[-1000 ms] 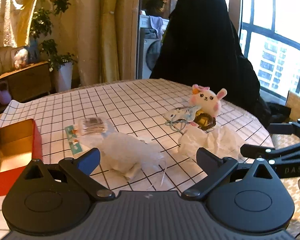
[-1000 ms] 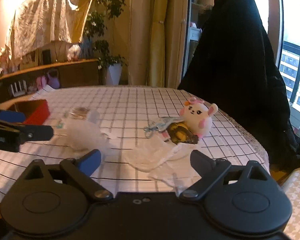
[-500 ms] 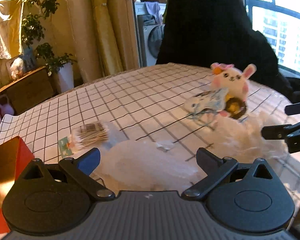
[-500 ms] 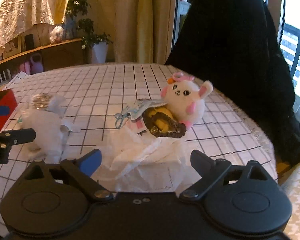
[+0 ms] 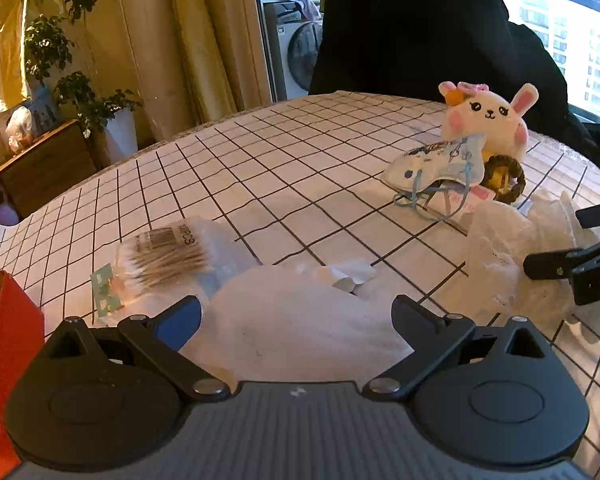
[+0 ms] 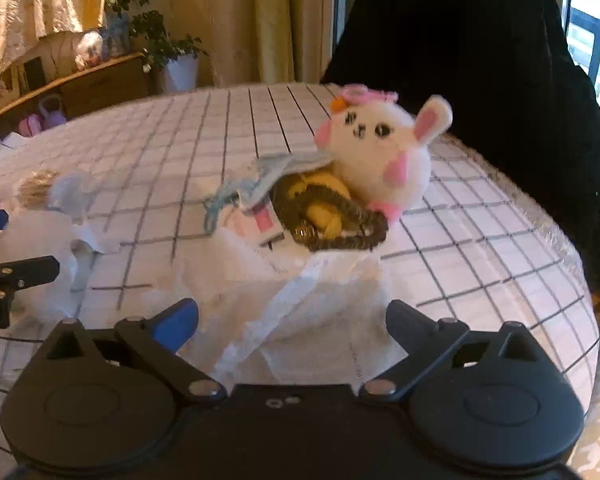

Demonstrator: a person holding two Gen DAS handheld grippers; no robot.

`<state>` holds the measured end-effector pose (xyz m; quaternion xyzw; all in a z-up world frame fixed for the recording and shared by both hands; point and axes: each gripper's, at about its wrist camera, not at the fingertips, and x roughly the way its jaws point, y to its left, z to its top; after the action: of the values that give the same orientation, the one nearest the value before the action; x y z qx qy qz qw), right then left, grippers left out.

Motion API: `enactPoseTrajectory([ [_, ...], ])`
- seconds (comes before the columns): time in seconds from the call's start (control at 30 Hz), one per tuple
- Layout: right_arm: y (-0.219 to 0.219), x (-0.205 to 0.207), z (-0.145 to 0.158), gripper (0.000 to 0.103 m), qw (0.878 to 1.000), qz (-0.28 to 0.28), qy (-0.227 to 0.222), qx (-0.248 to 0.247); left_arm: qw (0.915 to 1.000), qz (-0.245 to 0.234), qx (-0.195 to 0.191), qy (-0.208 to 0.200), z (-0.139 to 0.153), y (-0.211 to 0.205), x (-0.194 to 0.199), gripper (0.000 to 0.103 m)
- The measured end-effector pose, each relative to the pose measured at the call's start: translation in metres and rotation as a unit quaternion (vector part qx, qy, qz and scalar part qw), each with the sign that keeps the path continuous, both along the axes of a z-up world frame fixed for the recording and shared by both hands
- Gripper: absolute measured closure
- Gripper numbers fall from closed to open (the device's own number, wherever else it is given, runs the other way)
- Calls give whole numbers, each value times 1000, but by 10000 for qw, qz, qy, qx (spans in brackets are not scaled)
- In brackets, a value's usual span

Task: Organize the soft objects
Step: 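Lower the right gripper onto the crumpled white tissue and close on it, then lift the white tissue with the right gripper and carry it toward the red tin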

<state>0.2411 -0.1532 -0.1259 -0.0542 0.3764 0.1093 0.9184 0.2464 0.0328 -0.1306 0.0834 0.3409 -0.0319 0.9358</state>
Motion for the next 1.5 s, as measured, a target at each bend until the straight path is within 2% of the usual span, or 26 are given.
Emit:
enactPoseTrajectory([
  [0.1, 3, 1, -8, 7, 9999, 49, 77, -46, 10000, 15, 47, -18, -2, 0, 2, 9],
  [0.2, 6, -2, -12, 14, 9999, 93, 63, -107, 9999, 28, 132, 29, -6, -1, 3, 31],
  [0.3, 9, -4, -12, 21, 9998, 141, -23, -106, 9998, 62, 187, 34, -8, -1, 4, 47],
  [0.33, 10, -4, -11, 27, 9998, 150, -46, -119, 9998, 70, 199, 24, -8, -1, 4, 50],
  [0.4, 12, -6, -9, 37, 9996, 192, -112, -188, 9997, 125, 207, 5, -7, -1, 4, 67],
  [0.47, 15, -8, -7, 55, 9992, 214, -183, -283, 9996, 163, 208, -16, -5, -1, 3, 74],
  [0.5, 17, -9, -6, 59, 9989, 211, -227, -349, 9996, 176, 232, -32, -4, -1, 3, 81],
  [0.57, 18, -12, -4, 70, 9984, 207, -300, -427, 9995, 204, 252, -56, -2, 0, 1, 86],
  [0.67, 19, -17, 1, 84, 9971, 167, -453, -588, 9995, 250, 158, -76, 5, 2, -3, 90],
  [0.83, 14, -31, 19, 93, 9940, 181, -841, -670, 9994, 296, 56, -148, 20, 4, -11, 94],
  [1.13, -5, -51, 58, 95, 9960, 222, -864, 3, 9981, 353, -420, -280, 58, 16, -38, 94],
  [1.5, 4, -90, 112, 95, 9913, 706, -976, 523, 9962, 437, -627, -411, 101, 39, -70, 94],
])
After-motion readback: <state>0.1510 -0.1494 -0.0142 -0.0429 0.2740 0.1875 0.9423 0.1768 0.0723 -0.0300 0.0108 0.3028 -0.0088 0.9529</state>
